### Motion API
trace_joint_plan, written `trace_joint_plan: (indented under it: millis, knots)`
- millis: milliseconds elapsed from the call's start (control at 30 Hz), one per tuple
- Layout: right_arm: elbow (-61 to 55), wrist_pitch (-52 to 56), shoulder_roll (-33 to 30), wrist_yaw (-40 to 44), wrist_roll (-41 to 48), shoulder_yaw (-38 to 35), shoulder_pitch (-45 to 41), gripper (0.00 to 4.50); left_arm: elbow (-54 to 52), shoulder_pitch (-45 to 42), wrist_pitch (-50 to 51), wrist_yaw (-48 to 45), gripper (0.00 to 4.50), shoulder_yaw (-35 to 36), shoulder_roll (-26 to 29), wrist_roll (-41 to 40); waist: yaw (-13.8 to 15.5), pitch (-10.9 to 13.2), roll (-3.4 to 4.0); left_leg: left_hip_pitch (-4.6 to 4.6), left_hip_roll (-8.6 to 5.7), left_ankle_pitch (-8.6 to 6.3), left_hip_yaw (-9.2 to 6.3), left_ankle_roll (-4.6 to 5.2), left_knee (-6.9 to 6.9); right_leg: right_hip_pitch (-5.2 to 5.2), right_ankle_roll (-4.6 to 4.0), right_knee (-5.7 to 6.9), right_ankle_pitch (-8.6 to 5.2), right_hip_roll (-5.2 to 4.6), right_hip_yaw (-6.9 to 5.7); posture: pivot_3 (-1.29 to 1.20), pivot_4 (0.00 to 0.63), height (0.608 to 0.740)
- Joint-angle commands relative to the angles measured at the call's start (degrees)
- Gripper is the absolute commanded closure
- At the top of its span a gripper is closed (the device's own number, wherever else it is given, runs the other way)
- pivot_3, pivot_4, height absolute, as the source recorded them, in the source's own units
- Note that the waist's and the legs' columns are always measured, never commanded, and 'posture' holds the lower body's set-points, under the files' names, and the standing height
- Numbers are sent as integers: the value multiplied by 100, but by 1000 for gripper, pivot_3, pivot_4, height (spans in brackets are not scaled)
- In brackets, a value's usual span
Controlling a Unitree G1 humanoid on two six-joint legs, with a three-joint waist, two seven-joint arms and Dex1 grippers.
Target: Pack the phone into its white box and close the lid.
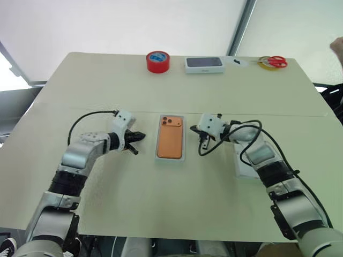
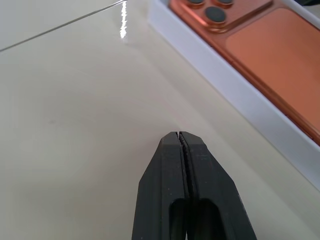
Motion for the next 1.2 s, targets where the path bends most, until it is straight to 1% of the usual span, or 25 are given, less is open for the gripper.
trace_joint_plan:
  millis: [33, 100, 200, 367, 400, 533, 733, 1033, 1100, 1200]
  knots:
    - [-438, -109, -130, 306, 124, -15, 169, 4500, -16, -69, -180, -438, 4439, -479, -286, 115, 14, -1, 0, 0, -1, -3, 1, 5, 4, 2, 0, 0, 0, -2, 0, 0, 150, 740]
    - [-798, 144, -211, 602, 435, -154, 318, 4500, -49, -162, -13, -661, 4439, -539, -523, -39, 28, -1, 0, 0, -1, -4, 0, 6, 7, 6, 0, 0, 0, -1, 0, 0, 150, 740]
    - [-1230, 356, -457, 890, 586, -256, 572, 4500, -60, -304, 128, -932, 4439, -700, -853, -93, 96, -1, 0, 1, -1, -4, 0, 8, 9, 6, 0, 1, 0, -1, 0, 0, 150, 740]
    - [-1914, 601, -1038, 1075, 652, -531, 1164, 4500, -18, -454, -42, -1239, 4439, -1147, -1307, 130, 125, -1, 1, -1, -1, -20, -5, 35, 41, 25, 1, 0, 0, -2, -3, 0, 150, 740]
    - [-2044, 656, -1159, 1118, 678, -598, 1303, 4500, 56, -485, -82, -1225, 4439, -1187, -1402, 197, 124, -1, 1, -1, -1, -36, -5, 61, 50, 30, 1, 0, 0, -2, -4, 0, 150, 740]
    - [-2374, 797, -1495, 1168, 741, -844, 1687, 4500, 122, -489, -98, -1334, 4439, -1291, -1634, 275, 110, -1, 1, 0, -2, -40, -8, 69, 59, 38, 1, -3, 0, -4, -5, 0, 150, 740]
    - [-2589, 763, -1913, 1172, 711, -1104, 2232, 4500, 169, -466, -139, -1453, 4439, -1534, -1825, 426, 115, -1, 1, 0, -2, -41, -10, 71, 60, 42, 2, -5, 0, -3, -6, 0, 150, 740]
    - [-2774, 784, -2232, 1143, 744, -1359, 2702, 4500, 625, -617, -389, -1350, 4439, -1413, -1961, 637, 136, -2, 2, 3, -3, -43, -14, 73, 65, 49, 2, -8, 0, -4, -8, 0, 150, 740]
    - [-2902, 826, -2317, 1235, 905, -1452, 2893, 4500, 699, -635, -483, -1316, 4439, -1393, -1970, 690, 140, -2, 2, 4, -3, -43, -18, 74, 65, 52, 2, -10, 0, -3, -11, 0, 150, 740]
    - [-2705, 754, -2344, 1026, 746, -1484, 2861, 4500, 719, -610, -517, -1286, 4439, -1327, -2021, 665, 119, -2, 3, 7, -3, -43, -19, 74, 66, 57, 2, -11, 0, -3, -12, 0, 150, 740]
